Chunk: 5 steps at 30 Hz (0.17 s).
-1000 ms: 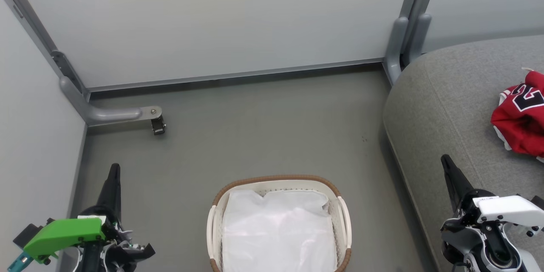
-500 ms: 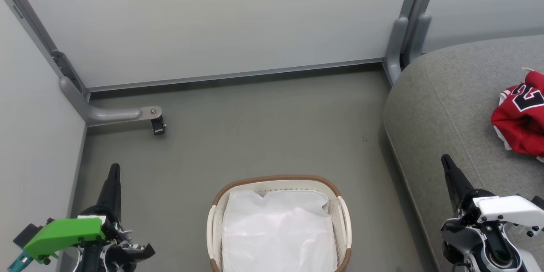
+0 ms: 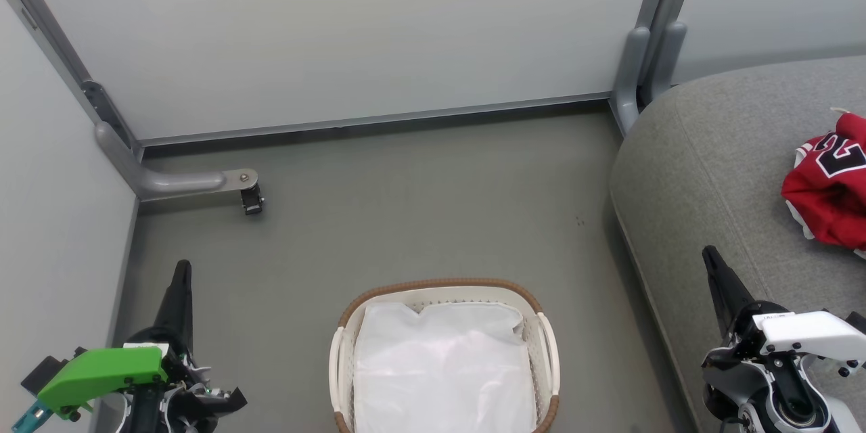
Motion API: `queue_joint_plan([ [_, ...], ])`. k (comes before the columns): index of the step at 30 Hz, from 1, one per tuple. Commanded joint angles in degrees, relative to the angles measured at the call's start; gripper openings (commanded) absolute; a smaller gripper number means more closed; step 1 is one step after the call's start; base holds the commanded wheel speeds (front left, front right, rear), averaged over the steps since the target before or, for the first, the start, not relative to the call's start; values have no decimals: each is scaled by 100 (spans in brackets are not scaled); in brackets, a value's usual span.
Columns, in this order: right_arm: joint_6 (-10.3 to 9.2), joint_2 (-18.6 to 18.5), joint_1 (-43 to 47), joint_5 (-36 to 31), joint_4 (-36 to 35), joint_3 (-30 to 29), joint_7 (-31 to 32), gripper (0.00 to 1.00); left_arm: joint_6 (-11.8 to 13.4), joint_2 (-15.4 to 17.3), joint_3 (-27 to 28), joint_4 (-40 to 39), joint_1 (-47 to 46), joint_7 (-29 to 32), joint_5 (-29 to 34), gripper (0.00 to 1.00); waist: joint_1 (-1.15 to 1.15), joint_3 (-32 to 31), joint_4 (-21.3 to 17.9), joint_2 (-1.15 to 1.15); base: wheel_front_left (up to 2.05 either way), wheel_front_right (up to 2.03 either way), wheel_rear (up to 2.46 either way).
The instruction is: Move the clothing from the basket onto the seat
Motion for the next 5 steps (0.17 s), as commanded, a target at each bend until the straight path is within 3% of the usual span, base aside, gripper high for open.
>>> queue_joint_plan([
  [1, -2, -36, 63, 21, -23, -9, 19, 0, -37, 39, 11, -12, -62, 19, -20, 0, 0, 0, 0, 0, 0, 0, 0],
  [5, -2, -35, 63, 21, -23, -9, 19, 0, -37, 39, 11, -13, -62, 19, -20, 0, 0, 0, 0, 0, 0, 0, 0],
])
